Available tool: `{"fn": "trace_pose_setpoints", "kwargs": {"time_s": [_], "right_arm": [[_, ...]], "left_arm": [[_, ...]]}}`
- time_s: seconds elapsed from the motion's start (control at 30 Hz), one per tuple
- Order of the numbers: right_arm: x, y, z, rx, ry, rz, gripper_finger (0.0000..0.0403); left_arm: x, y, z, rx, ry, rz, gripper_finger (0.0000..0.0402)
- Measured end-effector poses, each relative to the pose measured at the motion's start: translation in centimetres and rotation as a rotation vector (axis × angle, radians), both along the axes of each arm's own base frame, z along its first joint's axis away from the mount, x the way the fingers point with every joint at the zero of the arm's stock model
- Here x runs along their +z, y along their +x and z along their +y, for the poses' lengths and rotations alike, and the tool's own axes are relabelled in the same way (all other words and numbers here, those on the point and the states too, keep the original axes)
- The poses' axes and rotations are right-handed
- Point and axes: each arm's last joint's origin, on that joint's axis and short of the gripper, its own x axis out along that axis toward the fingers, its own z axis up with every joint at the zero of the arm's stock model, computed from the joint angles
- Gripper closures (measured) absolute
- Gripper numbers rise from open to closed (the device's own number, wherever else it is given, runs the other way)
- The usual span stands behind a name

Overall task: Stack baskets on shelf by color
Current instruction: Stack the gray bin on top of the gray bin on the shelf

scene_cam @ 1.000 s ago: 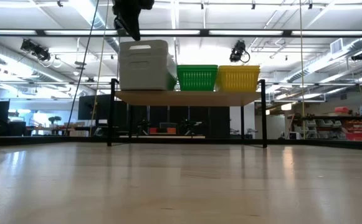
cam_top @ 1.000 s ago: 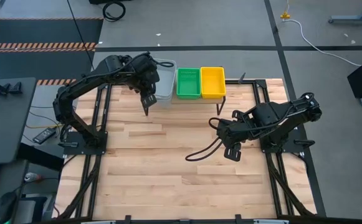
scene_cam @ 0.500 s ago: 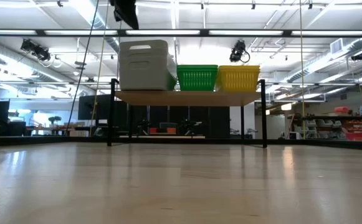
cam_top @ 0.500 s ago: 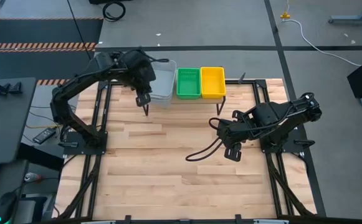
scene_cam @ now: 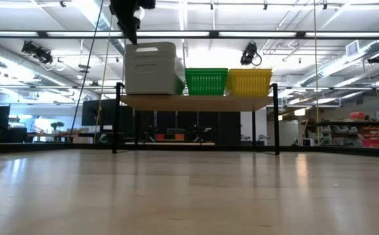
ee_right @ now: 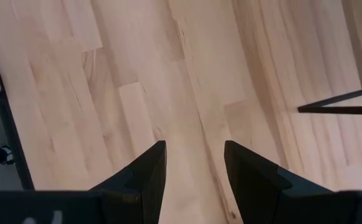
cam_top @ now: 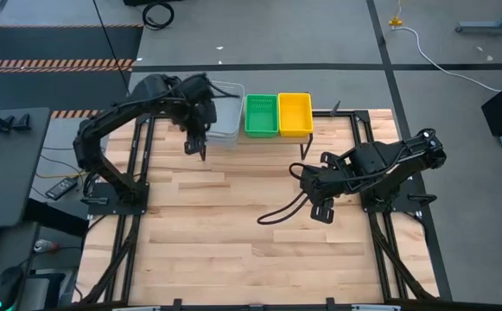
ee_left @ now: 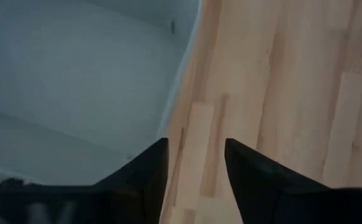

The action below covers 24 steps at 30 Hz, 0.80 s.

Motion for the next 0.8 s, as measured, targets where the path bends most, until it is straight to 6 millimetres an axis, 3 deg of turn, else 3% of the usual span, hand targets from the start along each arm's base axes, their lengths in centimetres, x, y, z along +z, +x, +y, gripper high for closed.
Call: {"fn": "trace_pose_setpoints", "kwargs": {"time_s": [0.3, 0.8], "right_arm": [[0.0, 0.0, 0.0, 0.010, -0.005, 0.000, 0.0234], [0.0, 0.0, 0.0, -0.006, 0.014, -0.001, 0.0234]], "left_arm": [[-2.3, 0.7, 0.5, 0.040, 0.002, 0.072, 0.0247], [-2.3, 1.1, 0.7, 0.099, 0.004, 0.023, 0.0336]]}}
